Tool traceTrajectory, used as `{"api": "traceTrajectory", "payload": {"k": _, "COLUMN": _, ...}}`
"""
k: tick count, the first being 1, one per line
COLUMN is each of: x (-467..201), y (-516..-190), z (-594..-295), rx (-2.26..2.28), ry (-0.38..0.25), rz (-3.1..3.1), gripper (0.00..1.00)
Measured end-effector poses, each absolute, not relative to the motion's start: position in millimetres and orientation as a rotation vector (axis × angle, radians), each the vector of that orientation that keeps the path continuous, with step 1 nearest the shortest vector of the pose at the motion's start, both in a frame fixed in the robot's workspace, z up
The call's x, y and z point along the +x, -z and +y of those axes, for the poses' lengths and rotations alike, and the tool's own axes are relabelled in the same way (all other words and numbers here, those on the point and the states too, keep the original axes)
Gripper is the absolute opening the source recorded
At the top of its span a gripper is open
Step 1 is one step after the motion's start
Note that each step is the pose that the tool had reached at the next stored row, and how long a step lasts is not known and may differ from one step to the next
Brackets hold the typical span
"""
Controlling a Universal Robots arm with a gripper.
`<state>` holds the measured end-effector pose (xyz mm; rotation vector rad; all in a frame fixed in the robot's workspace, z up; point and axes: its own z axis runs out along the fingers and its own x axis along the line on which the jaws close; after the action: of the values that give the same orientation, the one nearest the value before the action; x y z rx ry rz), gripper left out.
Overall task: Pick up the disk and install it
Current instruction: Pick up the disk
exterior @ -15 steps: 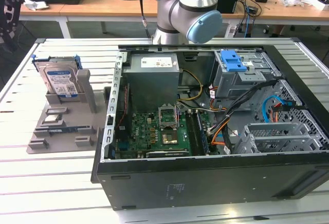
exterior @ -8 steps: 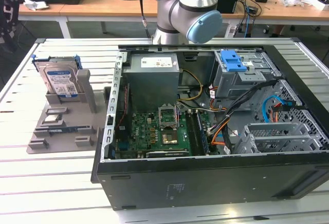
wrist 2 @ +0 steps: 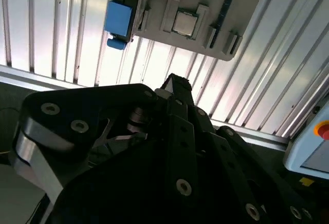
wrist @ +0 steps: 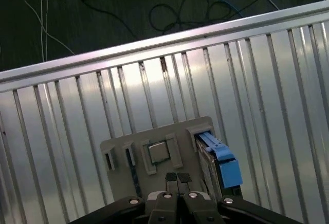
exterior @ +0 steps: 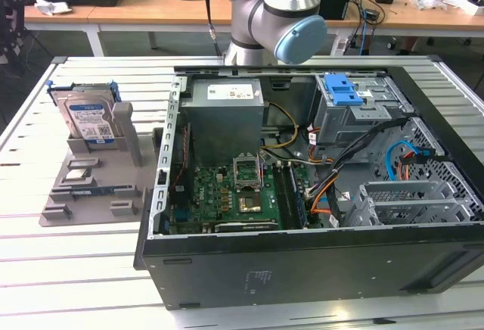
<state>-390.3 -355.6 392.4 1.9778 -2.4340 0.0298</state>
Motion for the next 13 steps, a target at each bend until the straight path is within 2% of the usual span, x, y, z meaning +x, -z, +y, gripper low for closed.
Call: {"api": "traceTrajectory", "payload": {"k": 13, "x": -390.3, "y": -392.3, "z": -355.6, "rx": 2.113, "ry": -0.035, "rz": -2.316, "gripper": 0.11}}
